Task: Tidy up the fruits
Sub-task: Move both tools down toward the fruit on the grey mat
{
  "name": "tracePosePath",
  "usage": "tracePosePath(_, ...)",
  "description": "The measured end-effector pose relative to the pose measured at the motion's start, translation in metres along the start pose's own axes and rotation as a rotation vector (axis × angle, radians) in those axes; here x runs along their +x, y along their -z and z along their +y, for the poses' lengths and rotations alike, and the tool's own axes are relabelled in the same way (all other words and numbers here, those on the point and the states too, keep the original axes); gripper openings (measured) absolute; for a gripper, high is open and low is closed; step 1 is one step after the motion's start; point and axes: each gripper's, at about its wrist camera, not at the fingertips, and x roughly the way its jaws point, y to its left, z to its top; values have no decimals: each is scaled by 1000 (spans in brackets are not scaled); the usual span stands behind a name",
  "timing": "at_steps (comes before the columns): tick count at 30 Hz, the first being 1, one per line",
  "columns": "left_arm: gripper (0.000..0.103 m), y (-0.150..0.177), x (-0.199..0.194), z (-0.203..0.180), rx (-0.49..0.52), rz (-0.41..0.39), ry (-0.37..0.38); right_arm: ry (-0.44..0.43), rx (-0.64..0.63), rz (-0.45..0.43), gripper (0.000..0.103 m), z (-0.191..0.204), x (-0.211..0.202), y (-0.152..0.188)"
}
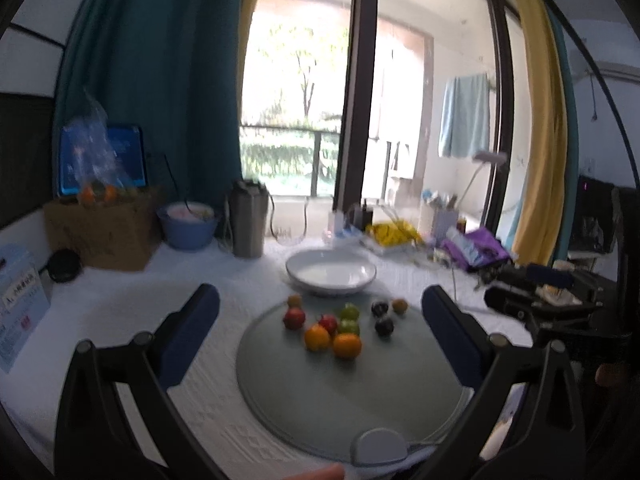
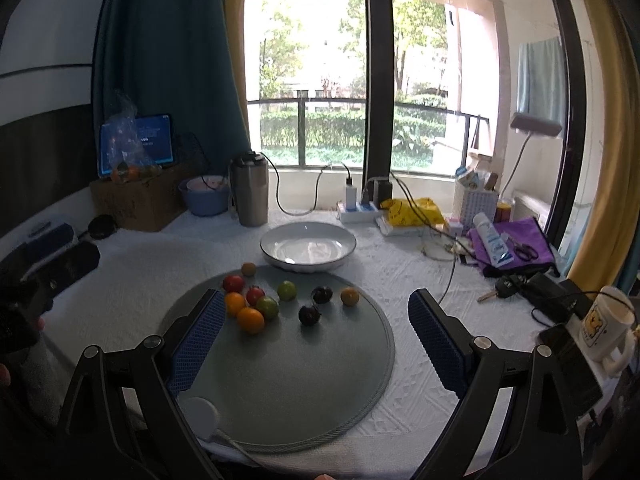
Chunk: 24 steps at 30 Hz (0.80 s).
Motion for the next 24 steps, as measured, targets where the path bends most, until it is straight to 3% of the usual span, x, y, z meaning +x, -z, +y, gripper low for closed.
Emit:
tracePosePath(4, 101, 16, 40, -1, 0, 127, 15, -12, 23, 78, 93, -15, 32, 10)
tracePosePath(6, 101, 22, 58, -2, 0, 182, 21, -19, 32, 117, 86, -21, 48, 14)
tracePosePath(12, 99, 39, 105, -7, -7, 314, 39, -50, 50, 188, 84, -32, 87, 19)
tracePosePath(16, 86, 47, 135, -7, -17, 403, 53, -90, 59, 251, 74, -33, 116, 25)
tracePosePath(18, 64, 50, 147, -10, -25, 444, 80, -112, 56, 282, 68, -33, 127, 28)
tracePosePath(19, 60, 51, 153, -13, -20, 463, 86, -127, 56, 298, 66, -33, 134, 29)
tracePosePath(24, 53, 56, 171, -25, -1, 516, 126, -222, 40, 355, 48, -24, 156, 33)
